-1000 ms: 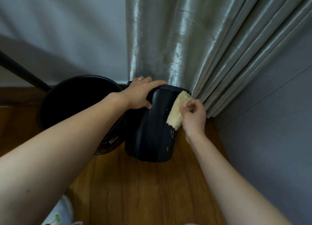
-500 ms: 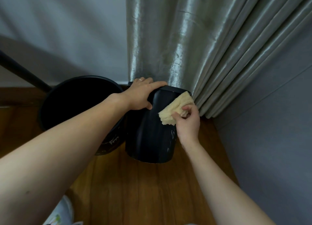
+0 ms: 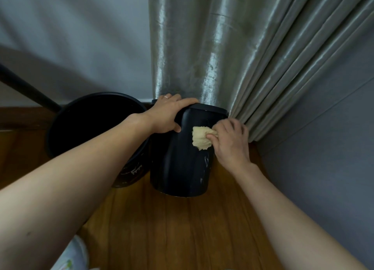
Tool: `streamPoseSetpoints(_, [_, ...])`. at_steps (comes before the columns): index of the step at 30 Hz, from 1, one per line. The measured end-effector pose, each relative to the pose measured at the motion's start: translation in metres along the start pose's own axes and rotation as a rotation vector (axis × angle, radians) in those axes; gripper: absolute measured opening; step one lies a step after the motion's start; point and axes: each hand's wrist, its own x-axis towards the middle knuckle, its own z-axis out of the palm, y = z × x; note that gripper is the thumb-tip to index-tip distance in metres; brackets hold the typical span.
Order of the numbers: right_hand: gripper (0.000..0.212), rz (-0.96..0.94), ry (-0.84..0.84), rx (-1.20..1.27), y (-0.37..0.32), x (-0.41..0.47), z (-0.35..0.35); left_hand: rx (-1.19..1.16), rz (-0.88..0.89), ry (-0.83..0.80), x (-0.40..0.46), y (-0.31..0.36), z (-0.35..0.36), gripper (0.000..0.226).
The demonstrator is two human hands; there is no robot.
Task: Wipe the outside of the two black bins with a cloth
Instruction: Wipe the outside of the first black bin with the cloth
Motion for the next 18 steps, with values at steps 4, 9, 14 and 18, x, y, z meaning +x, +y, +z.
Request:
streamPoseSetpoints(4, [0.022, 0.127, 0.012, 0.203, -0.006, -0.001, 0.003, 0.002, 0.004, -0.001, 0.001, 0.001, 0.000, 0.099])
streamPoseSetpoints(9, [0.039, 0.141, 0.069, 0.263, -0.024, -0.015, 0.018, -0.006, -0.004, 0.000, 0.000, -0.001, -0.001, 0.099])
streamPoseSetpoints(14, [0.042, 0.120, 0.072, 0.285, -0.024, -0.018, 0.024, -0.025, -0.011, 0.003, -0.003, -0.002, 0.000, 0.099])
streamPoseSetpoints(18, [0.035, 0.090, 0.083, 0.283, -0.020, 0.001, 0.012, -0.041, -0.014, 0.003, -0.003, -0.002, -0.002, 0.098])
